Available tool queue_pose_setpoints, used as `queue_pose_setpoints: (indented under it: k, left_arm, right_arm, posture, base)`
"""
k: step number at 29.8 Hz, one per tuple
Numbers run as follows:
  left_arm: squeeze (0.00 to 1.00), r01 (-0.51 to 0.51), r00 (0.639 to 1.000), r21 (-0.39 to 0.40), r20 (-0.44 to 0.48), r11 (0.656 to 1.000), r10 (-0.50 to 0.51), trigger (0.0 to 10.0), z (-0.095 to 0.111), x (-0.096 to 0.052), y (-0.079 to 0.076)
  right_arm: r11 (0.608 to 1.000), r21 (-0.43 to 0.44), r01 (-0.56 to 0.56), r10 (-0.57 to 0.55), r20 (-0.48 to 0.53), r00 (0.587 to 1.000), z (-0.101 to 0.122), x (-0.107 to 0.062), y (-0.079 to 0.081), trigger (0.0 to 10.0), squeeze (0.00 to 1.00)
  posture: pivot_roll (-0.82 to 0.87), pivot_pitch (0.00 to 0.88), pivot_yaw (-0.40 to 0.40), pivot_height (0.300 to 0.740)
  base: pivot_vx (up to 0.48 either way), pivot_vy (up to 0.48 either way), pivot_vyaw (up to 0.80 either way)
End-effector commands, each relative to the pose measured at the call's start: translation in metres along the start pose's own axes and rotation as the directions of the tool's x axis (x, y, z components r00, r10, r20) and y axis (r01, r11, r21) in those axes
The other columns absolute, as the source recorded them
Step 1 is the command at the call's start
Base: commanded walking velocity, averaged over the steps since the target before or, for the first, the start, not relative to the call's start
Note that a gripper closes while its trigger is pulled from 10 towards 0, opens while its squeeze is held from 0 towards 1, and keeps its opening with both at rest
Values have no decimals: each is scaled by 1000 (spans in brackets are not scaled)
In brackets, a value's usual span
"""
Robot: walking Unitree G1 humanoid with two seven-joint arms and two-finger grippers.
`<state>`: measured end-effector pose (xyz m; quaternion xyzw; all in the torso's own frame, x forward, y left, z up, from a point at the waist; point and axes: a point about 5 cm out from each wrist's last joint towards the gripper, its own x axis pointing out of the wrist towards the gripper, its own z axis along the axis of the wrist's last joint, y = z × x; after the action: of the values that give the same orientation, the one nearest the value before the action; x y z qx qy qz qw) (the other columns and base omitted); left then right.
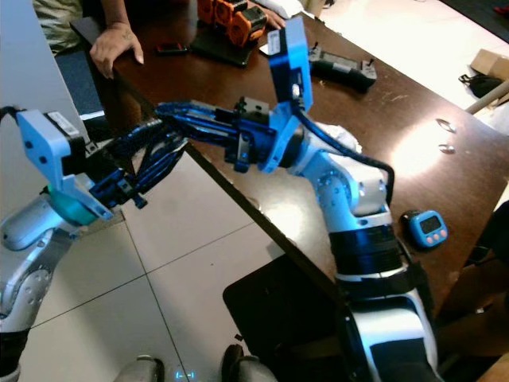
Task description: Hang keys on a hook
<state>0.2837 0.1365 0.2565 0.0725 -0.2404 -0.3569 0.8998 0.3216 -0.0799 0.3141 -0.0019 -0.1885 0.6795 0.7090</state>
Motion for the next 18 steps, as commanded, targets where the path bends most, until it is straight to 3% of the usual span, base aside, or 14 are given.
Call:
queue_pose_setpoints:
  k: [1, 18]
  left_arm:
    - [0, 24, 1000, 10, -5, 1000, -24, 0, -2, -1, -6]
    - [0, 17, 1000, -22, 15, 1000, -17, 0, -2, 2, -5]
  right_arm:
    - [1000, 1, 12, -12, -5, 1000, -3, -2, 0, 0, 0]
    - [992, -12, 127, -127, -9, 992, -7, -4, -8, 0, 0]
  posture:
    - [194, 117, -71, 740]
    - [184, 115, -52, 740]
  base:
    - [0, 0, 0]
    - [0, 0, 0]
